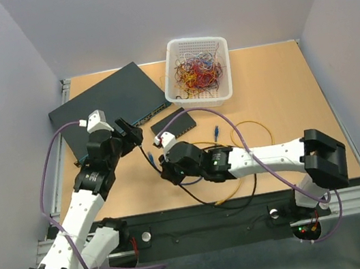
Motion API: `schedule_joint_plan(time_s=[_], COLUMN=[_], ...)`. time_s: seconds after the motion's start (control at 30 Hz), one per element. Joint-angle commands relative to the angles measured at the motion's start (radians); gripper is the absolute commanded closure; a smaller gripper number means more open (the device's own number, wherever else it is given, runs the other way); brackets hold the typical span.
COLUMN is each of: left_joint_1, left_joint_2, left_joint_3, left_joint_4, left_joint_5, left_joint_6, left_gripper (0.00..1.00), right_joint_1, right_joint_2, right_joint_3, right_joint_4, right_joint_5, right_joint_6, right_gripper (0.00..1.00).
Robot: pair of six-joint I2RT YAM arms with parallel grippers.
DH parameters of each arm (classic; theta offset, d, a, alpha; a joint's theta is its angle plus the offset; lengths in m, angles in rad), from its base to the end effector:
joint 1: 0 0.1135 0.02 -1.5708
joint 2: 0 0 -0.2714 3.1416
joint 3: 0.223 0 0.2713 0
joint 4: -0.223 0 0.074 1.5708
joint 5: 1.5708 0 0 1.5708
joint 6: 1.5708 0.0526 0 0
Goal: Insert the plug into the switch port
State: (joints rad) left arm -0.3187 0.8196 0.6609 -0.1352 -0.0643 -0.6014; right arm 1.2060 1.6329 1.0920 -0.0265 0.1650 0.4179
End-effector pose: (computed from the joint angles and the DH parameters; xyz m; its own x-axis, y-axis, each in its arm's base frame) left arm 0.2162 -0.0678 0.2926 -0.3707 -0.4722 -0.7997 0.0540 0.8487 -0.5262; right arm 0.1510 0.3713 0.2319 -0.5292 -0.2635 -0.8066 -0.7192 0.6437 0.2616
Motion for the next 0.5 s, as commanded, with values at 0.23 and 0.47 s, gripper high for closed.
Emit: schedule_joint_plan(time_s=[0.23,0.47], left_joint_1=[0.001,0.001], left_joint_2=[-0.002,0.018], left_joint_3=[0.0,-0.007], left_joint_4=[0.12,0.123], left_joint_5=[0.006,0.017], left_joint_6=[-0.017,-0.018], left_gripper=[0.19,0.31], right_joint_1=[0.052,0.056], right_joint_2=[-0.134,-0.153], right_joint_3=[-0.033,-0.05], right_joint_4=[0.005,0.017], right_joint_5=[0.005,0.024], right_joint_6=[0.002,0.001], right_gripper=[0.99,1.0])
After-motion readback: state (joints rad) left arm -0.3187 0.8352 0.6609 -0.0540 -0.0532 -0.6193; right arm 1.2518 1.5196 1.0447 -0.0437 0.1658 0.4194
